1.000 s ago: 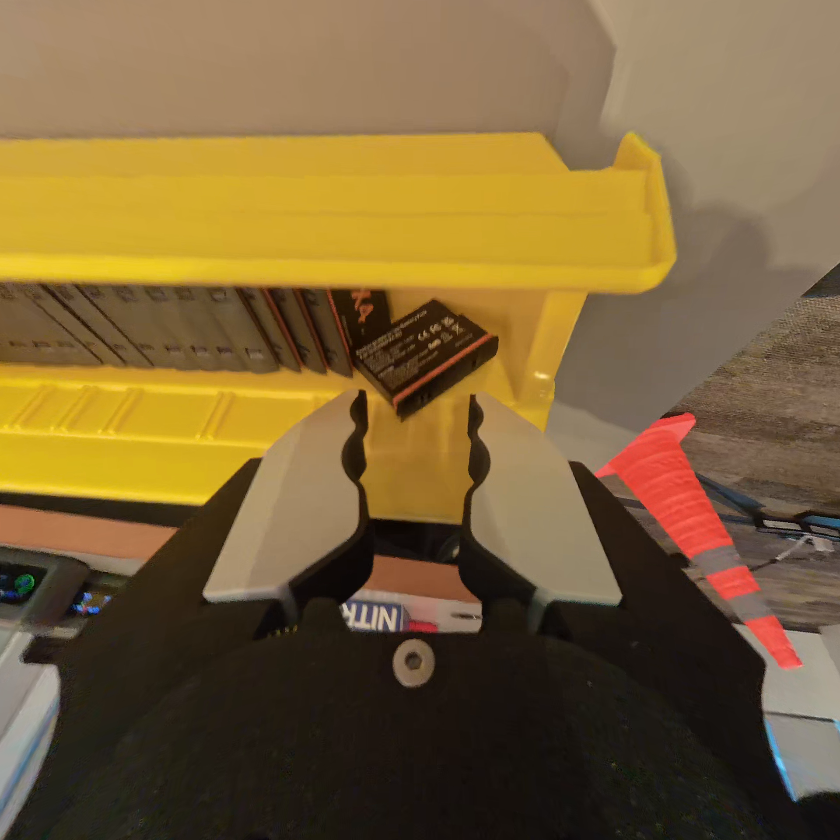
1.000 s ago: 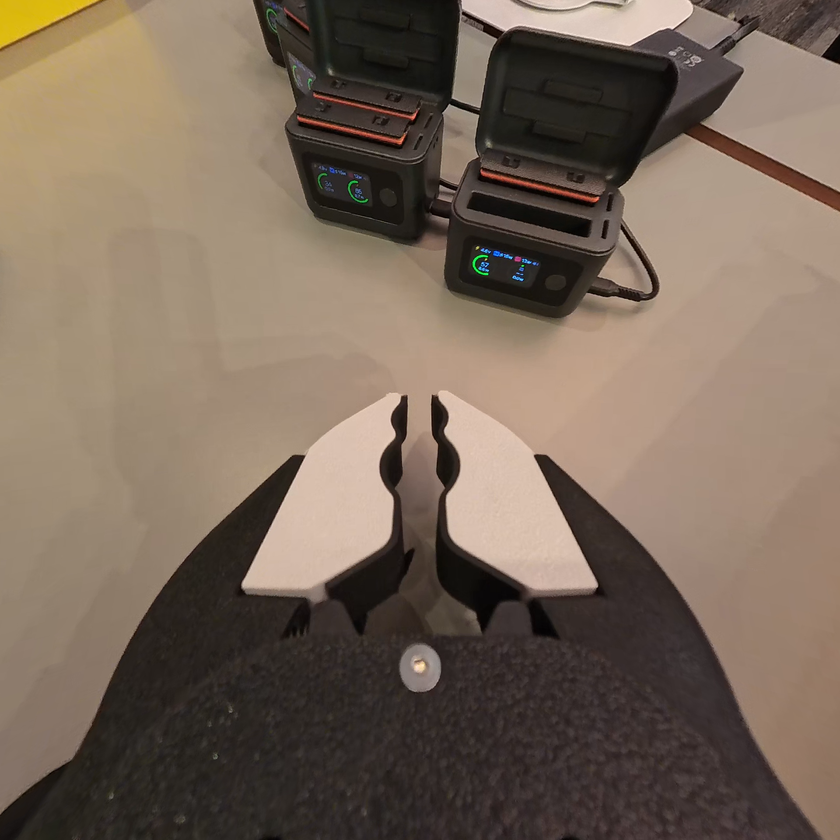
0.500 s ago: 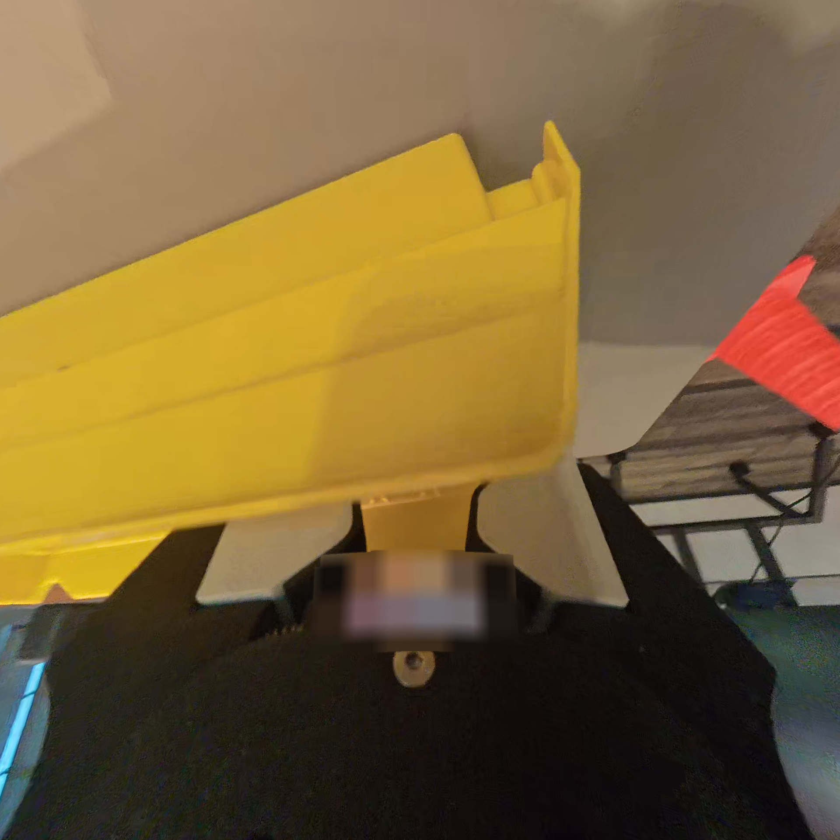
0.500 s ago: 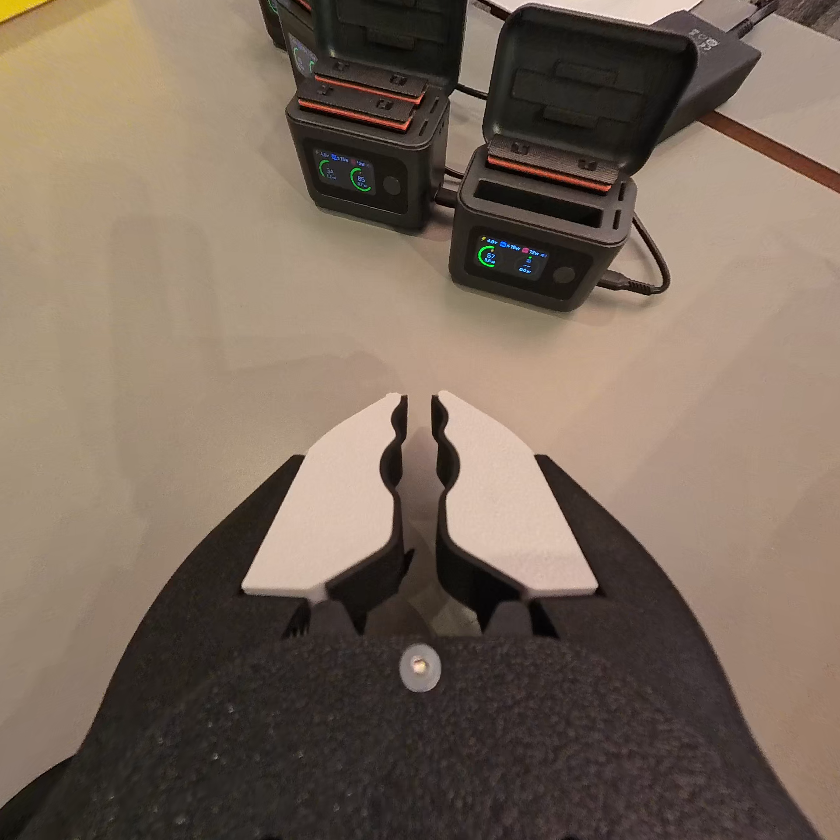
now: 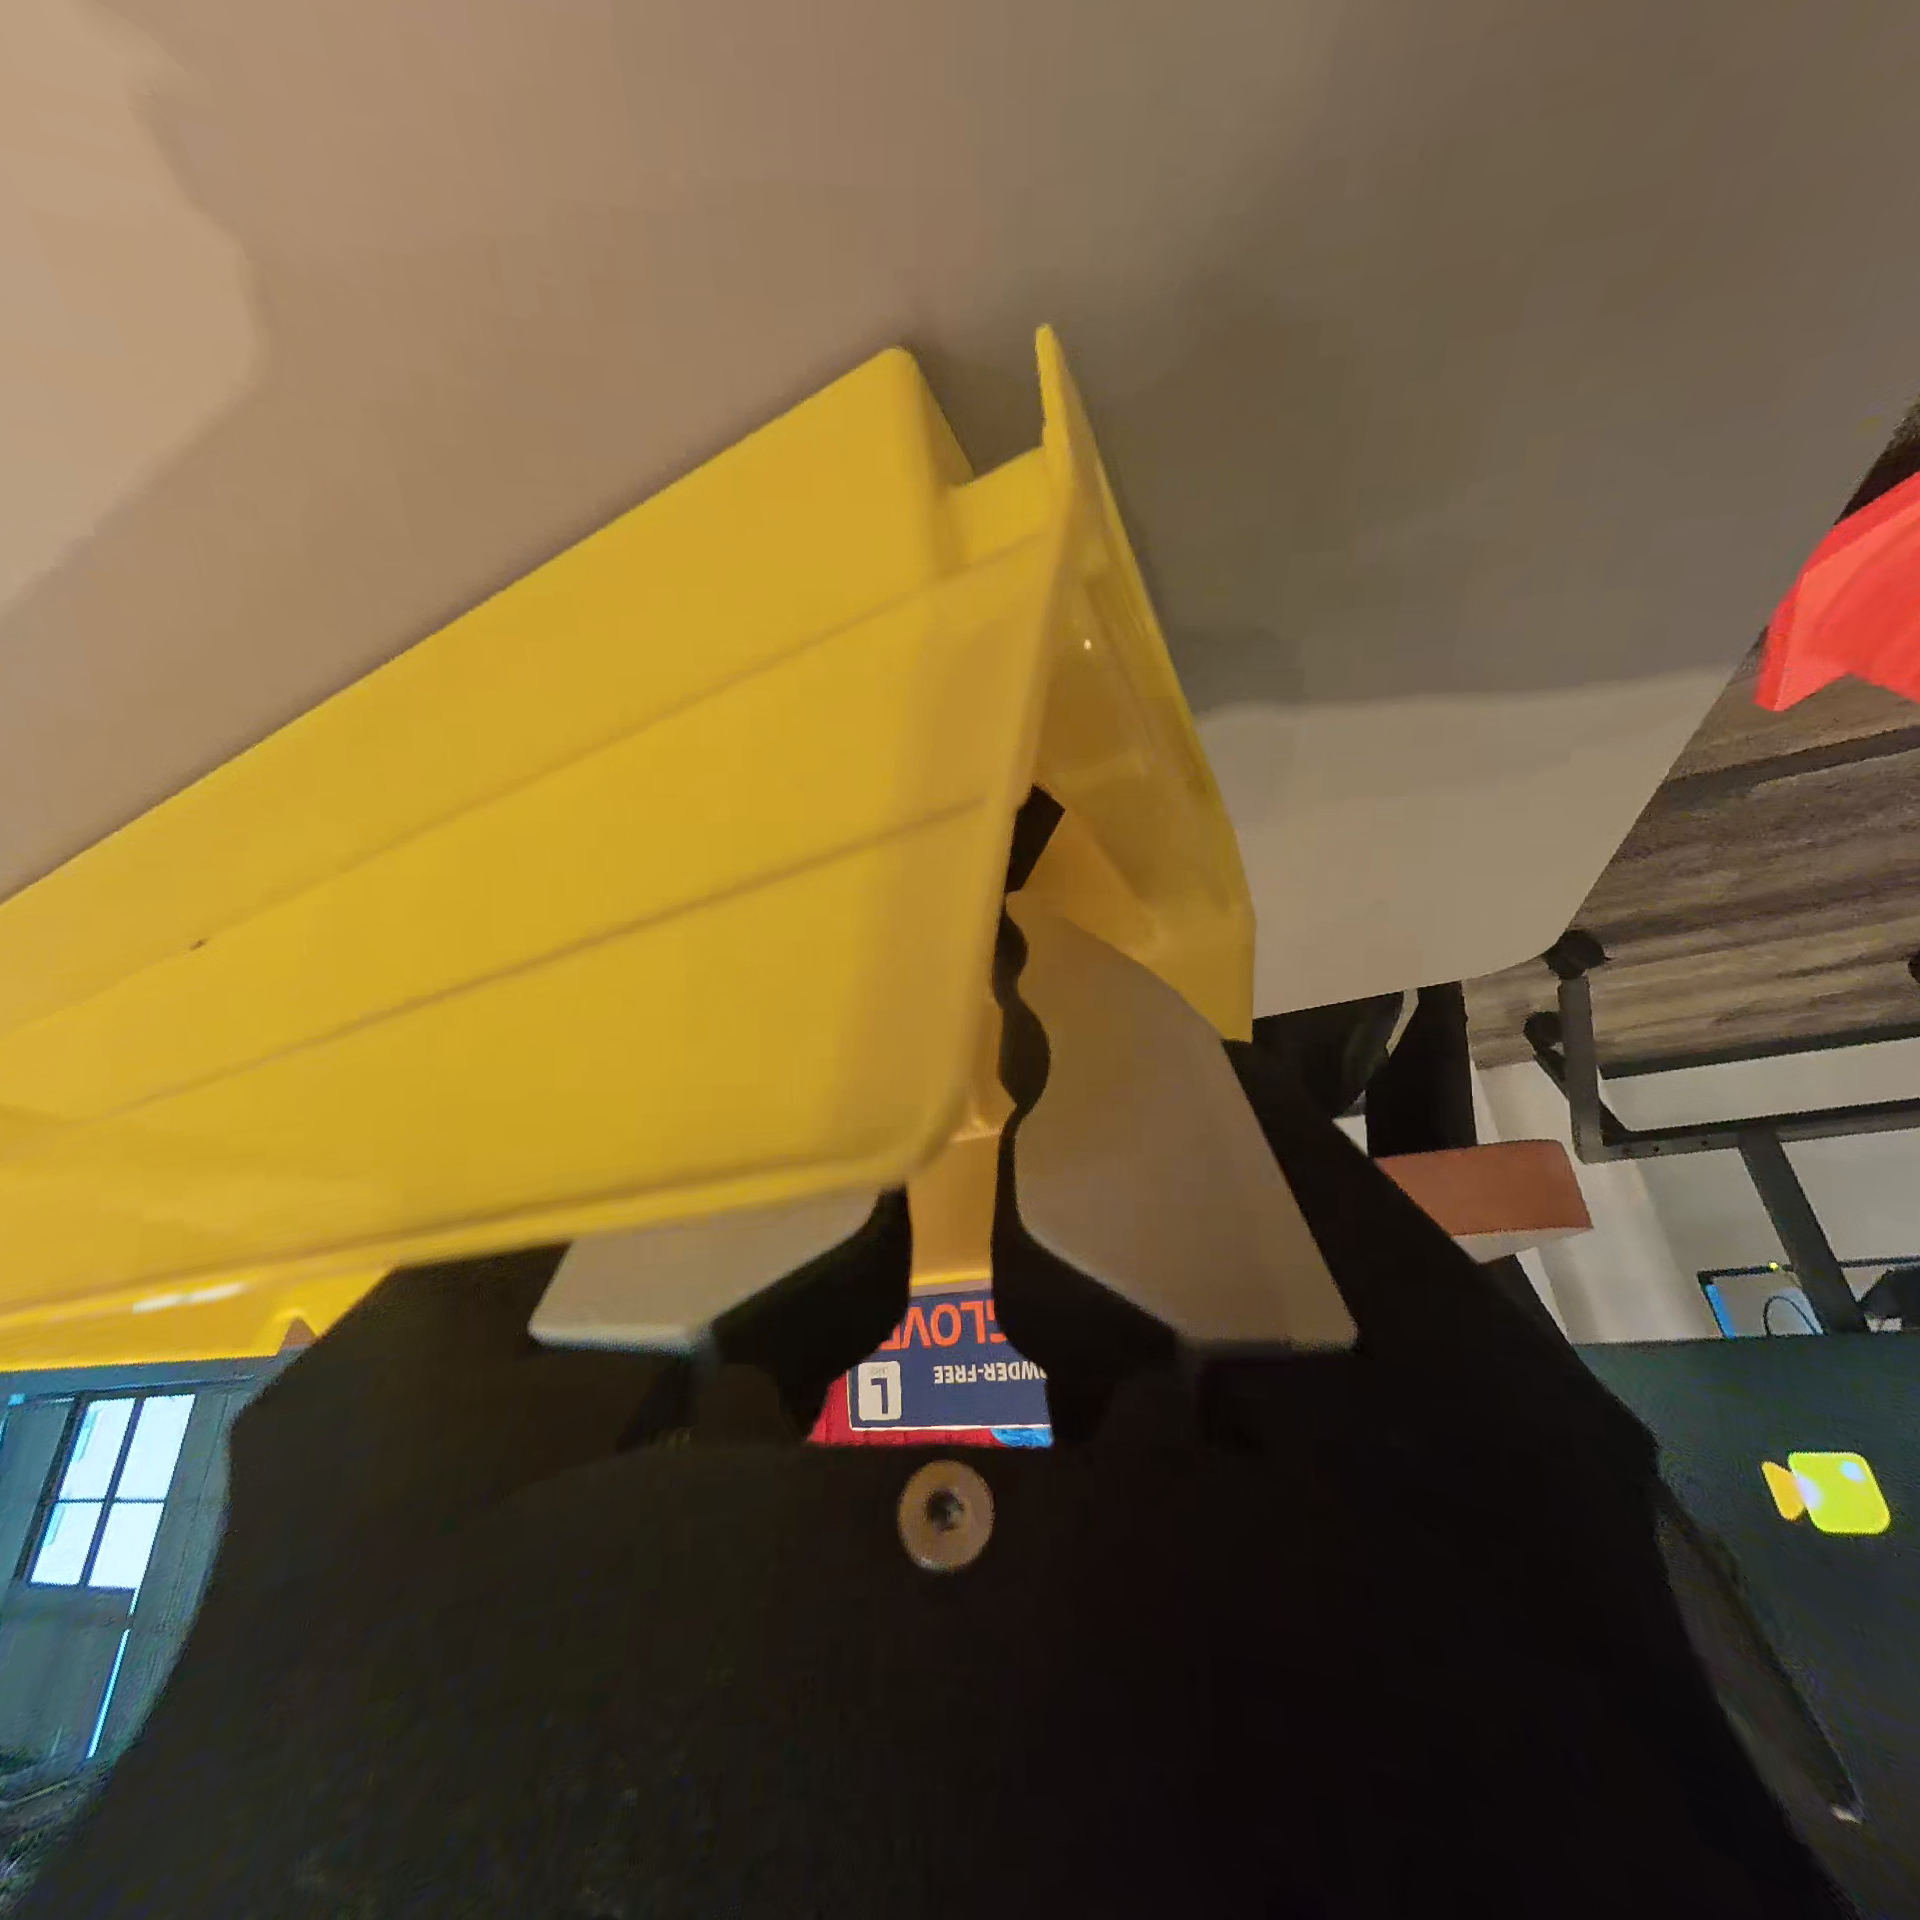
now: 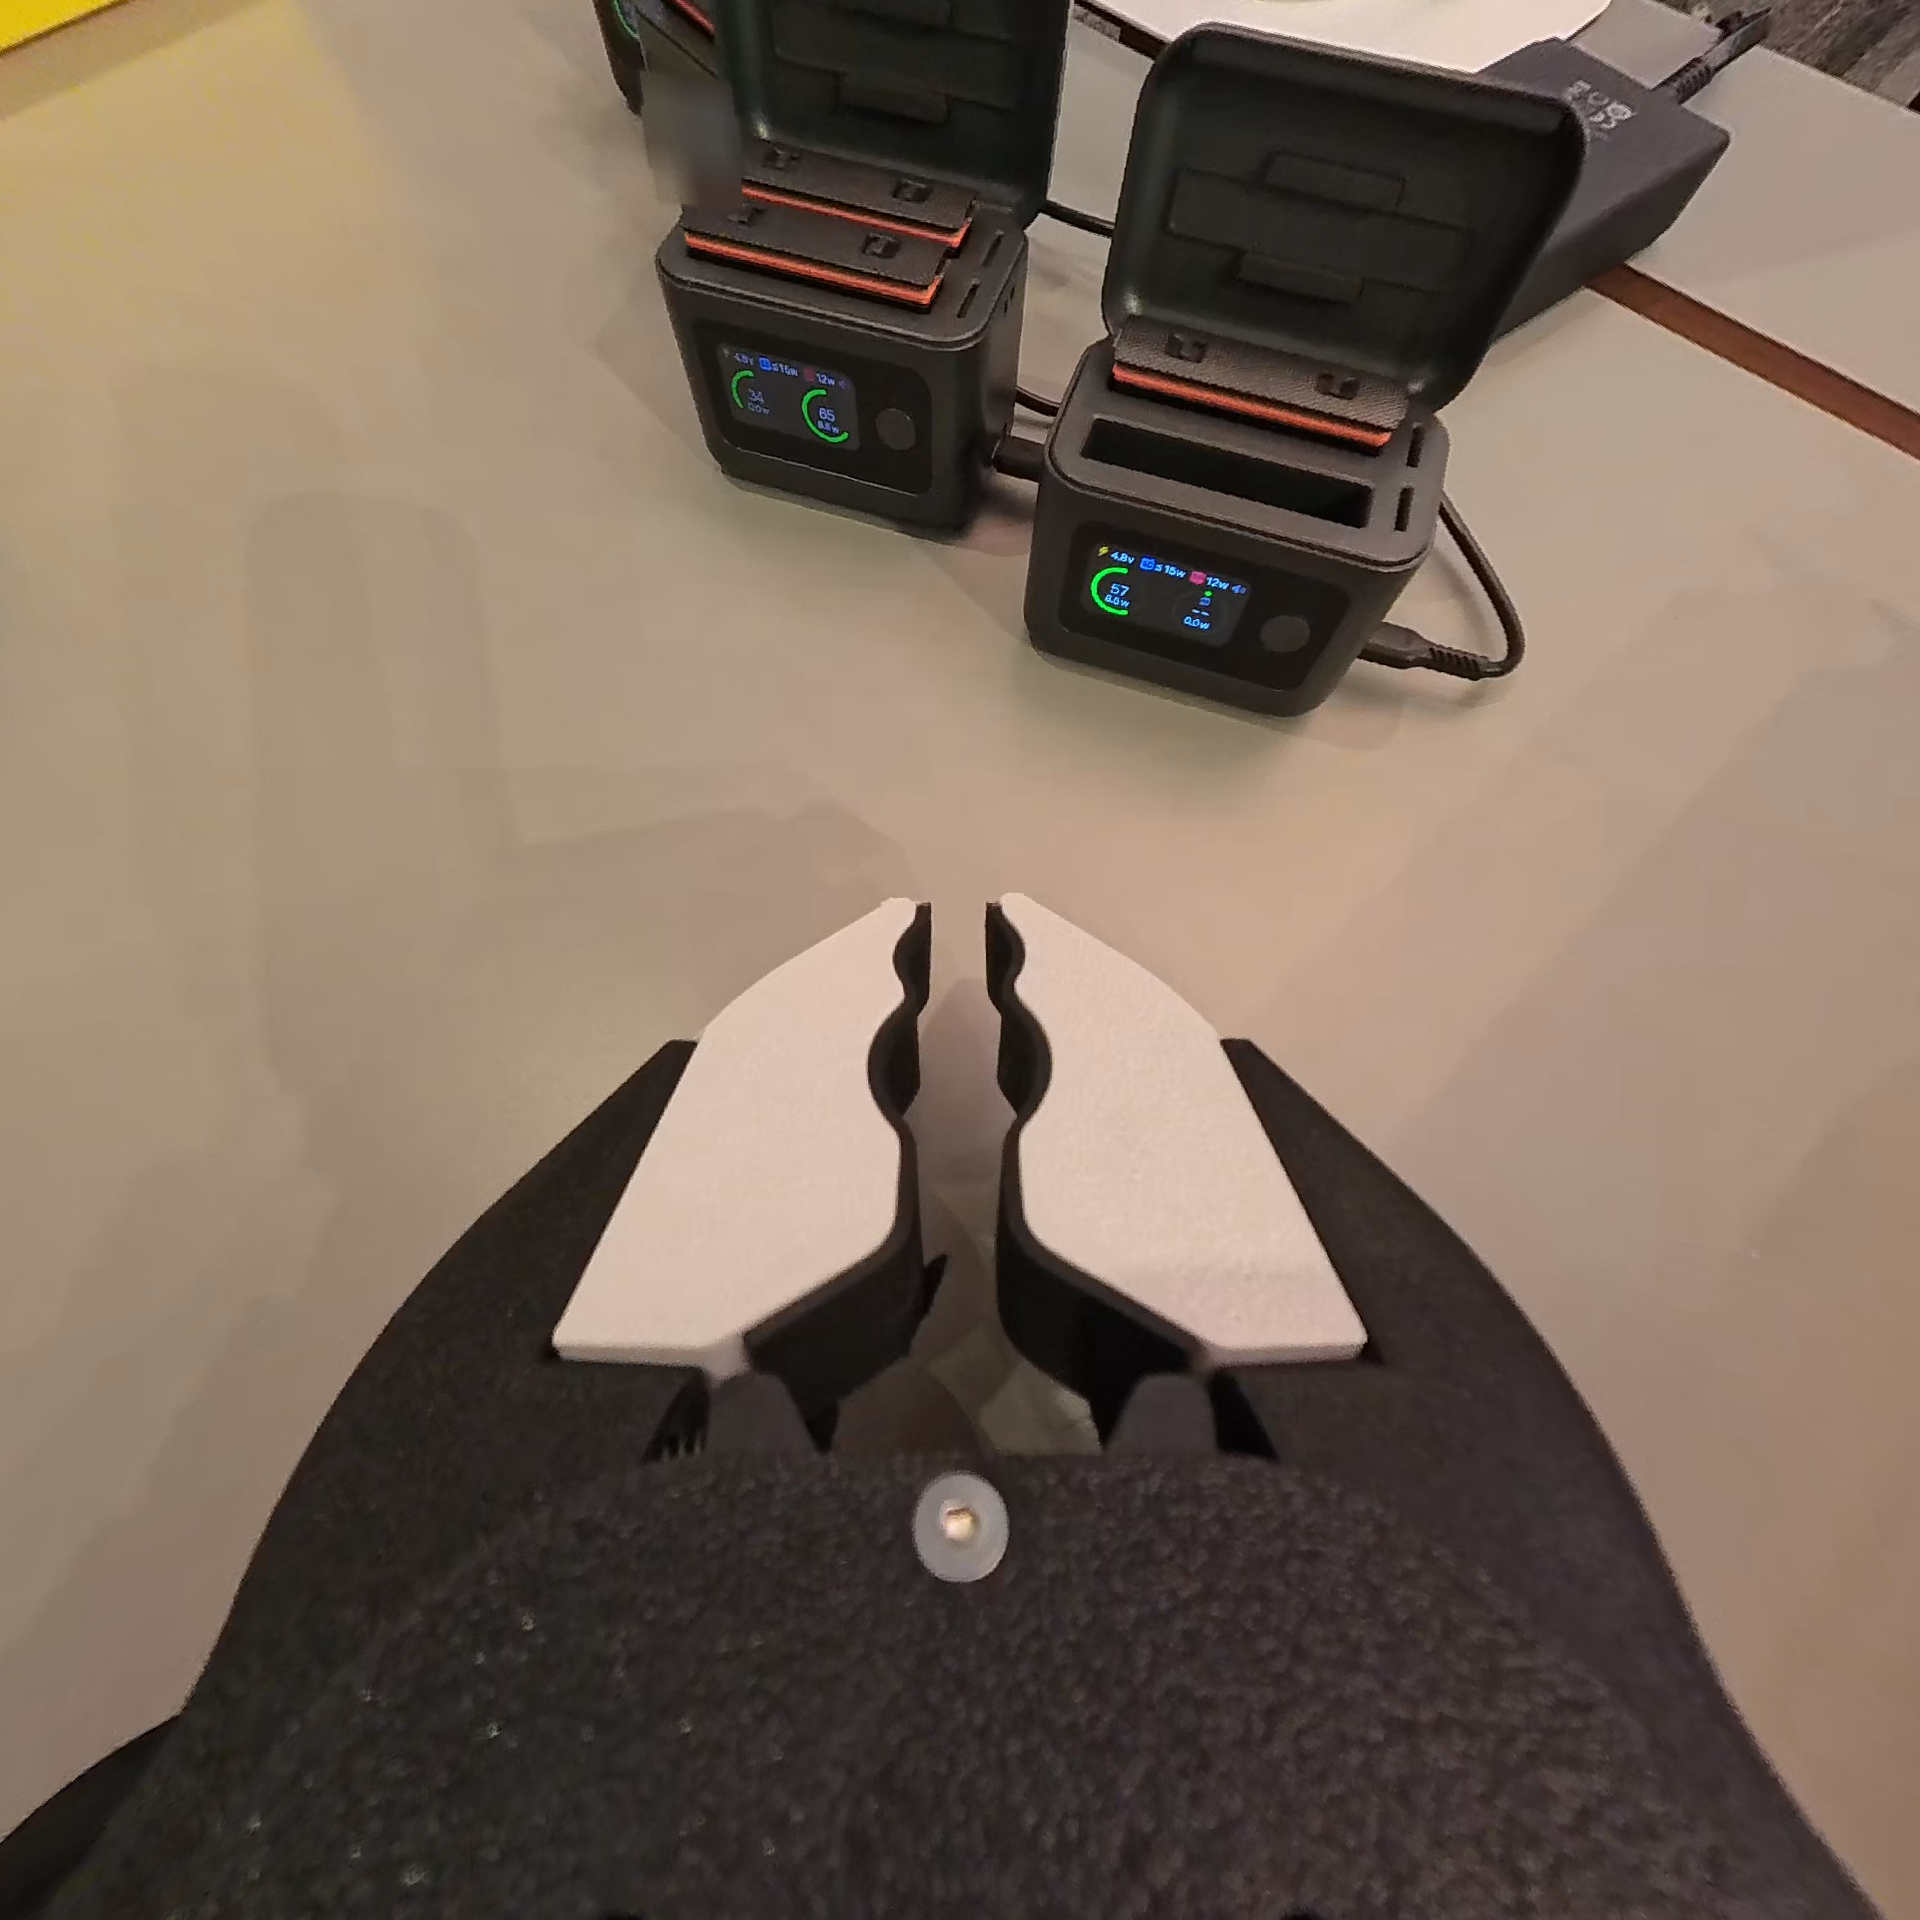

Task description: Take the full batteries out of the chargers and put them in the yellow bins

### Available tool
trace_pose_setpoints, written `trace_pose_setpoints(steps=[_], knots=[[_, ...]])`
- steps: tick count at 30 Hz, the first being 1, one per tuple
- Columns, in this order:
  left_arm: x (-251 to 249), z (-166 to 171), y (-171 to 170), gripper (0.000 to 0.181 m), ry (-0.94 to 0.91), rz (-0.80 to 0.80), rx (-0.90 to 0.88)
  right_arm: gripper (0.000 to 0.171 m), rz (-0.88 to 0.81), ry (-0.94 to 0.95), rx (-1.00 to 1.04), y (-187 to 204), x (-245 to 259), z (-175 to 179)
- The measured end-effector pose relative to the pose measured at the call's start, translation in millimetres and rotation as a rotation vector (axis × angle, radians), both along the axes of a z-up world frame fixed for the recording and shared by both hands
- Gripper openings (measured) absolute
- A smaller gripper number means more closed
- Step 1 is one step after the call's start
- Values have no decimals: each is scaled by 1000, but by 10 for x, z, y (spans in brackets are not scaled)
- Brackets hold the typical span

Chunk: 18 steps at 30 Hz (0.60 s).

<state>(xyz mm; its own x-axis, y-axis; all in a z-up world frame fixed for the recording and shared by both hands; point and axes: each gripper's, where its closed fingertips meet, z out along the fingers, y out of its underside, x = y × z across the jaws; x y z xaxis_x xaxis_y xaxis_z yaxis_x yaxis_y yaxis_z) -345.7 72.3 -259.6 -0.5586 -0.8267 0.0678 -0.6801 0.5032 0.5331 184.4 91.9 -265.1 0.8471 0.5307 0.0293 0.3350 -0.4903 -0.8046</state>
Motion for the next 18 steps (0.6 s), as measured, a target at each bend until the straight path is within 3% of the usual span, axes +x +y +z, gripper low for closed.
trace_pose_setpoints(steps=[1,14,18], knots=[[22,24,-5,6,-11,5,1,9,0,2,-1,0,0,1],[107,231,96,0,-93,16,48,9,-1,-3,-3,-2,6,-11],[58,162,46,24,-34,-32,50,9,1,-4,-4,-5,1,-14]])
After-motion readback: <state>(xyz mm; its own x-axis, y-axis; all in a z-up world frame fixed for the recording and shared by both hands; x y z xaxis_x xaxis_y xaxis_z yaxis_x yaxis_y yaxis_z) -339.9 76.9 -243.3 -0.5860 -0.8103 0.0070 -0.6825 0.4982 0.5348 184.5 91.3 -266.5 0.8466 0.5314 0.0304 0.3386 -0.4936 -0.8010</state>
